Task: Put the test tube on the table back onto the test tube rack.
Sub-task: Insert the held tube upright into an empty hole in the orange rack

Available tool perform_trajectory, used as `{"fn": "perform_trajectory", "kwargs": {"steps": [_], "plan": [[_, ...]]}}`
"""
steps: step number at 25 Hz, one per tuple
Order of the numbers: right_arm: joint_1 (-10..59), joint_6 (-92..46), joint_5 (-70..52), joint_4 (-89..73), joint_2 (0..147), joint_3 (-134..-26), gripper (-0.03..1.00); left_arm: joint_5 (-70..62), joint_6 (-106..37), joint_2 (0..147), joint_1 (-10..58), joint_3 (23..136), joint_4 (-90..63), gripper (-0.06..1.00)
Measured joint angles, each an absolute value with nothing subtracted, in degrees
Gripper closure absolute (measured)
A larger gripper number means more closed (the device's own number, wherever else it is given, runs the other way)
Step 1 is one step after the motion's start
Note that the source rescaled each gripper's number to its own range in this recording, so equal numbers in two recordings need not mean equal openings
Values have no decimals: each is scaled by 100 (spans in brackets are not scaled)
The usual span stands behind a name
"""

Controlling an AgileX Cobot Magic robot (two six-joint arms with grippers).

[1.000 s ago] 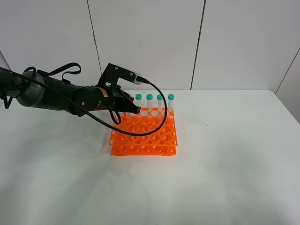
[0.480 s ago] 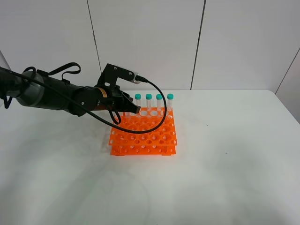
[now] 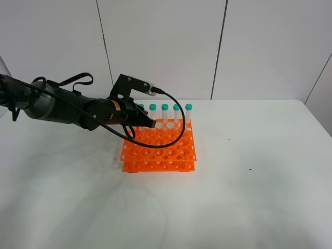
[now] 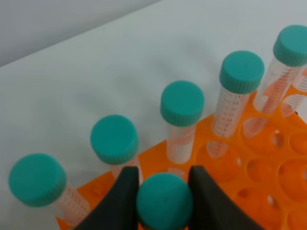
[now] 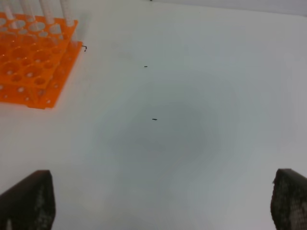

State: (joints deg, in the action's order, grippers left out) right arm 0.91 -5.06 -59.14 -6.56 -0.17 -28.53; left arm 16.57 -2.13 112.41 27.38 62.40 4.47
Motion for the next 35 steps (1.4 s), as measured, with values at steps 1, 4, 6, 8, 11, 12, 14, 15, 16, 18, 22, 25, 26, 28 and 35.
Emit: {"fn": "perform_trajectory", "kwargs": {"steps": [1,4,6,8,11,12,14,15,16,18,22,25,26,28,35], "plan": [[91,-506,-5914,-656,-17,-2853,-3,1665,-208,11247,2734,6240,447,94],[91,-506,-5914,-656,-17,-2853,-3,1665,-193,11247,2721,6240,447,94],[91,-506,-5914,-656,-17,-2853,-3,1670,-187,11252,2721,6240,447,94],[91,-506,-5914,-656,-17,-2853,-3,1680,-168,11300,2721,6244,442,94],[91,-506,-5914,-662,-17,-2853,-3,1693,-86,11414,2712,6256,413,94],[91,-506,-5914,-662,-17,-2853,-3,1713,-47,11422,2710,6269,406,94],[91,-506,-5914,-662,-17,-2853,-3,1713,0,11422,2710,6269,406,94],[91,-506,-5914,-662,-17,-2853,-3,1713,0,11422,2710,6269,401,94],[91,-506,-5914,-662,-17,-2853,-3,1713,0,11422,2710,6269,401,94],[91,-506,-5914,-667,-17,-2853,-3,1713,0,11422,2710,6269,401,94],[91,-506,-5914,-667,-17,-2853,-3,1713,0,11422,2710,6269,401,94],[91,-506,-5914,-667,-17,-2853,-3,1713,0,11422,2710,6269,401,94],[91,-506,-5914,-667,-17,-2853,-3,1713,0,11422,2710,6269,401,94],[91,-506,-5914,-667,-17,-2853,-3,1713,0,11422,2710,6269,401,94],[91,-506,-5914,-667,-17,-2853,-3,1695,0,11373,2710,6269,401,49]]}}
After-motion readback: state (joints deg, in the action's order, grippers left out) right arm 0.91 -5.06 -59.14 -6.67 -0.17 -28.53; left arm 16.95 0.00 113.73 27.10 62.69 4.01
